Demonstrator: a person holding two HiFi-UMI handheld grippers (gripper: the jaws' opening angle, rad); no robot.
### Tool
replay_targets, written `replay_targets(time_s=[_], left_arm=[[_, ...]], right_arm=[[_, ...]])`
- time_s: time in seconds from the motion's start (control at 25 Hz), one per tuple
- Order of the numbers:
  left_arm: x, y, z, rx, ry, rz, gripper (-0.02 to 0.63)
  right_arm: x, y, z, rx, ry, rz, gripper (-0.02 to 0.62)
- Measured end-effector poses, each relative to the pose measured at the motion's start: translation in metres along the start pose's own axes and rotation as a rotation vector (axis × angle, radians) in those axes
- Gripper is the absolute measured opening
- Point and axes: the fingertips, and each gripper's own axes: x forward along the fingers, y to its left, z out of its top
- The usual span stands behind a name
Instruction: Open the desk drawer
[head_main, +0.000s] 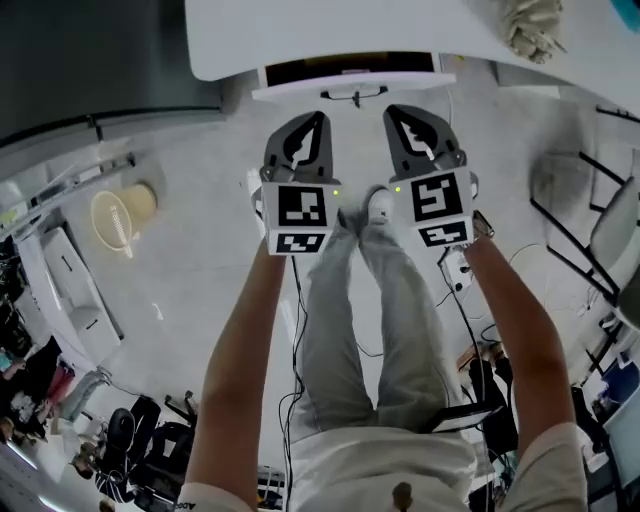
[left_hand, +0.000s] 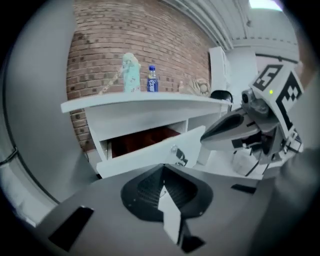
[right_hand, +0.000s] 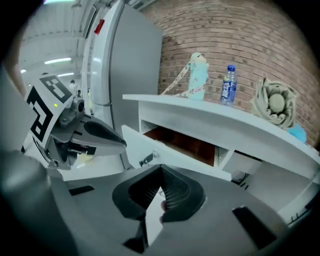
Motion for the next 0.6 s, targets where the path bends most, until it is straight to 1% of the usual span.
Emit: replay_targets(time_s=[0.08, 0.16, 0.24, 0.36, 0.4, 0.52, 0.6], left_arm=[[-0.016, -0.001, 0.024, -0.054, -0.063, -0.012, 0.008], [-0.034, 0.001, 0.049, -0.074, -0.123, -0.022, 0.008], [-0.055, 0.002, 0.071, -0.066, -0.168, -0.025, 0.008], [-0.092, -0.002, 0.103, -0.007, -0.212, -0.021, 0.008], [-0.105, -0.004, 0.114, -0.001, -0.224, -0.024, 0.008], [-0.148, -0.009, 0.15, -0.02, -0.271, -0.035, 0.008], [-0.178, -0.007, 0.179, -0.034, -0.313, -0.021, 0.008]], right_arm=[[-0.018, -0.003, 0.019, 0.037, -0.043, -0.004, 0.026], [-0.034, -0.008, 0.038, 0.065, -0.08, -0.01, 0.026], [-0.053, -0.013, 0.058, 0.09, -0.112, -0.011, 0.026], [-0.089, -0.021, 0.086, 0.133, -0.17, 0.002, 0.026], [-0.103, -0.024, 0.096, 0.147, -0.192, 0.008, 0.026], [-0.153, -0.035, 0.127, 0.189, -0.254, 0.011, 0.026], [-0.185, -0.043, 0.15, 0.211, -0.282, 0.0, 0.026]])
